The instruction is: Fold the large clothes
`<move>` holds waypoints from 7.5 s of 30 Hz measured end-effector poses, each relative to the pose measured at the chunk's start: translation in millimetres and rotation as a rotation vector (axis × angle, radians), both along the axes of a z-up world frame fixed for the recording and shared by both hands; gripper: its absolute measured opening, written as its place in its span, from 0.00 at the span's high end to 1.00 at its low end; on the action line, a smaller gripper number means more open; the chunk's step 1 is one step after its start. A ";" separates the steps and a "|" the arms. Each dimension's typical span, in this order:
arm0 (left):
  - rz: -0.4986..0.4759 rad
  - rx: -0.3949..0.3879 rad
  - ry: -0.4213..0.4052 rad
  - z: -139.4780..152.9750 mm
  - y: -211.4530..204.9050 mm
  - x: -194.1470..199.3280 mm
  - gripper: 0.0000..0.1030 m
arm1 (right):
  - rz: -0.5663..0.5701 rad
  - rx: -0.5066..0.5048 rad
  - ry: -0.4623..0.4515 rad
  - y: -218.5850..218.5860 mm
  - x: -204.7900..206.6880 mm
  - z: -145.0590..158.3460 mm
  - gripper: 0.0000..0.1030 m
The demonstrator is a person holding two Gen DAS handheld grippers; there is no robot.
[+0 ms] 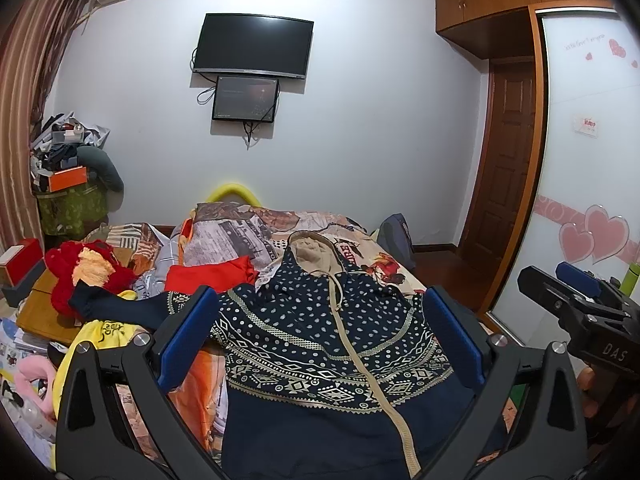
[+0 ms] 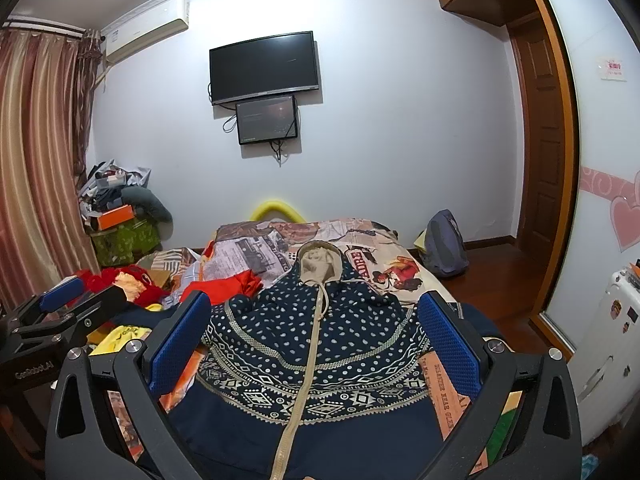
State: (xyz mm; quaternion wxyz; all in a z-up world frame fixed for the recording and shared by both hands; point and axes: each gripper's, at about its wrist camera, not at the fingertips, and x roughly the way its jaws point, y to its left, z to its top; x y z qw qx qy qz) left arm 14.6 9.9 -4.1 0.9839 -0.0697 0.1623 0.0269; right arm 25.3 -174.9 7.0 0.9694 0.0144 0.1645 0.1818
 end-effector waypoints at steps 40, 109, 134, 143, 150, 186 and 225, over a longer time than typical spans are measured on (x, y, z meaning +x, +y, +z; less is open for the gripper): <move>0.324 -0.314 0.527 -151.4 345.8 191.5 0.00 | 0.145 -0.208 0.333 111.6 240.4 -93.3 0.01; -0.346 0.107 0.808 -218.3 -57.1 375.4 0.86 | 0.038 -0.175 0.557 -50.7 258.3 -152.1 0.00; -0.046 0.064 0.632 -120.6 135.3 249.7 0.31 | 0.270 -0.313 0.408 61.6 223.4 -100.2 0.01; -0.012 -0.010 0.740 -188.2 173.2 232.6 0.31 | 0.363 -0.397 0.436 137.4 229.0 -134.5 0.02; -0.013 -0.071 0.806 -236.3 178.7 236.2 0.31 | 0.386 -0.533 0.457 176.5 252.9 -174.7 0.11; 0.181 -0.040 0.781 -256.6 184.6 261.5 0.31 | 0.227 -0.239 0.233 89.3 284.3 -61.1 0.91; 0.214 0.068 0.707 -190.3 159.8 230.9 0.17 | -0.061 -0.349 0.479 -71.0 266.6 -115.1 0.43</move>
